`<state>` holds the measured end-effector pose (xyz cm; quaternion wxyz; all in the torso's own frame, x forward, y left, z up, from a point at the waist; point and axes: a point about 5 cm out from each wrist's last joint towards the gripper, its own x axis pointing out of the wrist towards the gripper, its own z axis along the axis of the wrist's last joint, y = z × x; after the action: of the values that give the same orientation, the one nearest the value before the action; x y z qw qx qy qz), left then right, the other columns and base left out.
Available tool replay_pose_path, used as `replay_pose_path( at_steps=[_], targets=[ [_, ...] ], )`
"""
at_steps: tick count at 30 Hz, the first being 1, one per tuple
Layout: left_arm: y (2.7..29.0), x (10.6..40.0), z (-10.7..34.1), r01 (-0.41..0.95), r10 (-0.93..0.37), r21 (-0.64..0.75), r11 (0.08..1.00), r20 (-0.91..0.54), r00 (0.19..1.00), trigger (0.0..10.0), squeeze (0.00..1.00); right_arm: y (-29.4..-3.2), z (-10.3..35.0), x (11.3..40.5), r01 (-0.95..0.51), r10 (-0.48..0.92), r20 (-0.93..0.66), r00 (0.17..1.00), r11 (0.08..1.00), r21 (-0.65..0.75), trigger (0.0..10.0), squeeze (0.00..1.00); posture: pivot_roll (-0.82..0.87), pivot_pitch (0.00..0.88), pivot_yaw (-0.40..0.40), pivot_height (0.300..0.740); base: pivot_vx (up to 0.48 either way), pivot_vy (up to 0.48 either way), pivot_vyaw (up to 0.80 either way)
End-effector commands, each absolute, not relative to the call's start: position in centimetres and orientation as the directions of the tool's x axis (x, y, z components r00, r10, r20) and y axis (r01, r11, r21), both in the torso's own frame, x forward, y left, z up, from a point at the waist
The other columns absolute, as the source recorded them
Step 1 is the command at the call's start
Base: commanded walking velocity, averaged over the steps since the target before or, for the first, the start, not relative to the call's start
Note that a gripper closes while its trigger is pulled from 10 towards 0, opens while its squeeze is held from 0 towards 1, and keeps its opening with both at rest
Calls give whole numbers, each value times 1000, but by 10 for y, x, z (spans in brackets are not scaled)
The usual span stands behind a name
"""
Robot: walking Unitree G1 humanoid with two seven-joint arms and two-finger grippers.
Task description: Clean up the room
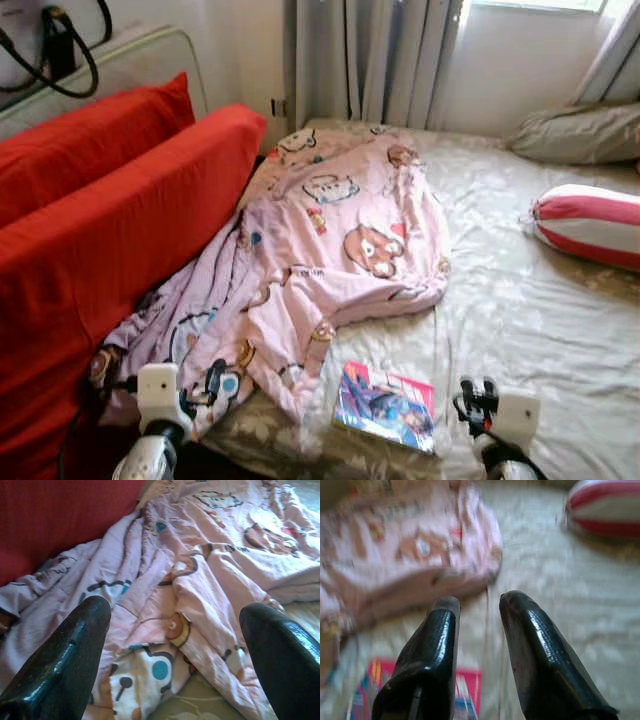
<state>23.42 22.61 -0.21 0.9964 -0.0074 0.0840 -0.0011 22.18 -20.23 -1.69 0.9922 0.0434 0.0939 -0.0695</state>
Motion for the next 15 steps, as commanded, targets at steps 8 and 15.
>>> replay_pose_path(
  at_steps=[8,15],
  targets=[
    [209,229,-4,129,-138,-59,990,-177,975,10000,0,-182,-2,223,101,-93,-125,988,993,54,10000,0,-14,0,-38,740,0,0,0],
    [212,245,28,78,-79,-61,995,-19,997,10000,0,-187,16,229,105,-102,-83,991,994,31,10000,0,-6,0,-49,740,0,0,0]
  ],
)
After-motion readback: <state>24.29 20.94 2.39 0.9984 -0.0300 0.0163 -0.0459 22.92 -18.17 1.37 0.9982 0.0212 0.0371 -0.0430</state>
